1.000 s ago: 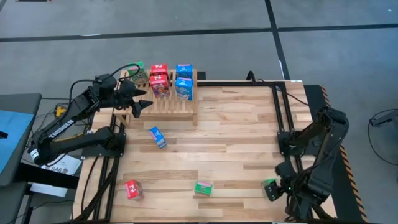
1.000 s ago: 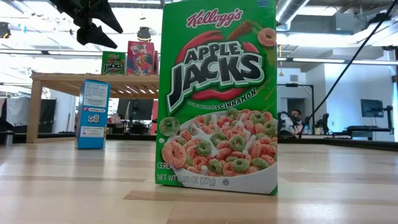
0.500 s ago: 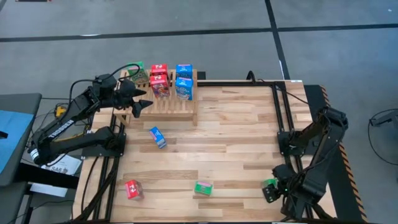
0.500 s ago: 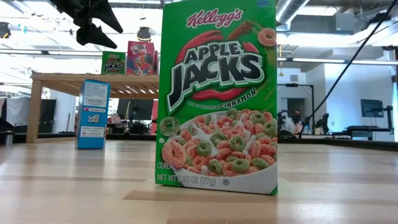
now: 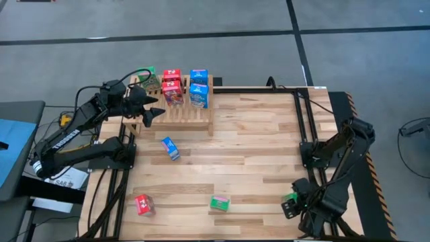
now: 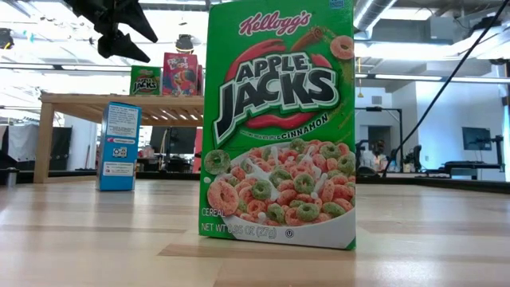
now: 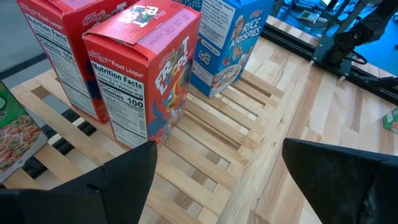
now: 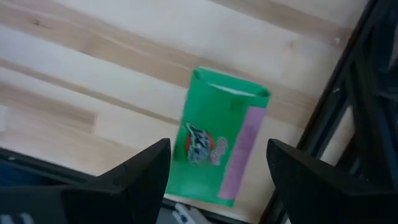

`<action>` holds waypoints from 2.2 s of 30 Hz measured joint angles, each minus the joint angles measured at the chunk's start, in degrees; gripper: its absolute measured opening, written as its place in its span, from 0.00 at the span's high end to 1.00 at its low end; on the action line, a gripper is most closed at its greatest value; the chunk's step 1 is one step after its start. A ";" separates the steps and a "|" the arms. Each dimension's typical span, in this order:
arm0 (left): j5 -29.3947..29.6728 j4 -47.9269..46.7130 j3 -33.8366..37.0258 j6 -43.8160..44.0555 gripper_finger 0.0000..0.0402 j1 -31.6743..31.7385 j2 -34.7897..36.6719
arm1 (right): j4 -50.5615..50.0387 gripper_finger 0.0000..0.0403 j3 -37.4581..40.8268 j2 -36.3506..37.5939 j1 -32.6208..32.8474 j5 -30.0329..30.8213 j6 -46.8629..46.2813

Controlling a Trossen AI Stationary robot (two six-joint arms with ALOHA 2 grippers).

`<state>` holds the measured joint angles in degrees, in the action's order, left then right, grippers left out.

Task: Stack cereal on shelf
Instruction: Put the right green cereal box on the shelf aligned with the other green cereal box

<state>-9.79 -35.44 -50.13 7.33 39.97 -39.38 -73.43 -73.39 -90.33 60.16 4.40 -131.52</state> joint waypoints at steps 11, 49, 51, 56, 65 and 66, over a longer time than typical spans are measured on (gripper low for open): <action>0.05 0.00 0.00 0.00 0.16 -0.01 -0.02 | 0.96 0.28 0.01 -0.02 -0.31 -0.02 0.00; 0.11 0.00 0.00 0.00 0.16 0.00 -0.01 | 0.18 0.53 0.01 -2.73 -1.07 -2.78 1.55; 0.09 0.00 0.00 0.33 0.16 0.00 -0.01 | 0.15 0.53 0.01 -2.73 -1.07 -2.78 1.88; -0.15 -0.20 0.00 3.32 0.16 0.00 -0.02 | 0.13 0.53 0.01 -2.64 -2.16 -2.80 4.59; -0.24 -0.10 0.00 3.05 0.16 0.00 -0.02 | -0.63 0.53 -0.01 -0.36 -6.61 -2.40 13.62; -0.24 0.13 0.00 3.04 0.15 0.00 -0.02 | -0.82 0.53 -0.01 -0.12 -7.14 -2.20 14.80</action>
<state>-10.02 -35.31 -50.13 10.37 39.97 -39.40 -74.25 -73.41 -90.45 53.02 2.20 -116.73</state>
